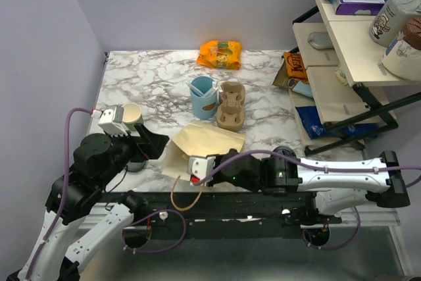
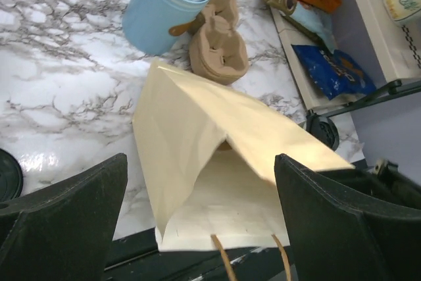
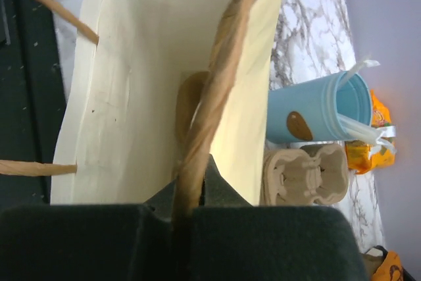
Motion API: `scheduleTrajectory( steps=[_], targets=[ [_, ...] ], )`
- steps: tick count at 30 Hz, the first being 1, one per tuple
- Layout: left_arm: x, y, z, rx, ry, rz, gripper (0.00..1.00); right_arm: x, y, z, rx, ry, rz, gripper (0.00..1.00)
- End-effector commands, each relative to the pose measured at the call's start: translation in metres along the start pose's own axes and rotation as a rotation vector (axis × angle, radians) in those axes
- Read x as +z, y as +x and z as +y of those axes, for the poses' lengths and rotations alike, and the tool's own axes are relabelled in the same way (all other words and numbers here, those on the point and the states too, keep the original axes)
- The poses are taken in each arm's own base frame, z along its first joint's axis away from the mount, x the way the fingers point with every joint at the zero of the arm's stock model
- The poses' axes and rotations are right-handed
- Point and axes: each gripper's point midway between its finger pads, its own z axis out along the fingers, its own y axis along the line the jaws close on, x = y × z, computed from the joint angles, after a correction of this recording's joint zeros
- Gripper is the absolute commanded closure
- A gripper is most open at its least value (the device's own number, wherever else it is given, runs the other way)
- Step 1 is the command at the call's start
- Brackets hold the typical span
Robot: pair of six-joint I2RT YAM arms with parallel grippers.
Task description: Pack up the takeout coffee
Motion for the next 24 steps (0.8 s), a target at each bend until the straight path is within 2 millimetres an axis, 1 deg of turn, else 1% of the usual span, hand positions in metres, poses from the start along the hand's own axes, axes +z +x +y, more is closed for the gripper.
scheduleTrajectory(
  steps=[1, 3, 4, 5, 7, 9, 12, 14, 17, 21, 22, 23, 24],
  targets=[
    [-0.018, -0.001, 0.019, -0.031, -0.072, -0.051, 0.01, -0.003, 0.007, 0.006, -0.008, 0.118, 0.075, 0.99],
    [-0.026, -0.003, 0.020, -0.038, -0.069, -0.076, 0.01, -0.006, -0.004, 0.012, 0.008, 0.111, 0.044, 0.99],
    [-0.027, -0.003, 0.022, -0.041, -0.072, -0.080, 0.01, -0.007, -0.008, 0.012, 0.012, 0.112, 0.035, 0.99],
    [-0.030, -0.004, 0.023, -0.046, -0.072, -0.095, 0.01, -0.011, -0.021, 0.013, 0.027, 0.109, 0.006, 0.99],
    [-0.031, -0.001, 0.026, -0.052, -0.082, -0.090, 0.01, -0.014, -0.030, 0.016, 0.044, 0.091, -0.015, 0.99],
    [-0.030, 0.003, 0.030, -0.058, -0.099, -0.081, 0.01, -0.015, -0.031, 0.023, 0.072, 0.064, -0.022, 0.99],
    [-0.030, 0.010, 0.034, -0.059, -0.105, -0.065, 0.01, -0.014, -0.023, 0.025, 0.097, 0.083, 0.000, 0.99],
    [-0.030, 0.012, 0.036, -0.059, -0.110, -0.061, 0.01, -0.016, -0.022, 0.021, 0.122, 0.105, 0.002, 0.99],
    [-0.030, 0.016, 0.038, -0.058, -0.111, -0.049, 0.01, -0.021, -0.029, 0.014, 0.168, 0.125, -0.021, 0.99],
    [-0.028, 0.018, 0.038, -0.064, -0.110, -0.046, 0.01, -0.032, -0.042, -0.005, 0.250, 0.181, -0.061, 0.99],
    [-0.028, 0.017, 0.038, -0.066, -0.109, -0.049, 0.01, -0.037, -0.050, -0.011, 0.284, 0.181, -0.087, 0.99],
    [-0.029, 0.017, 0.037, -0.069, -0.108, -0.051, 0.01, -0.039, -0.052, -0.017, 0.341, 0.181, -0.098, 0.99],
    [-0.030, 0.016, 0.036, -0.070, -0.102, -0.056, 0.01, -0.041, -0.052, -0.017, 0.364, 0.163, -0.099, 0.99]
  ],
)
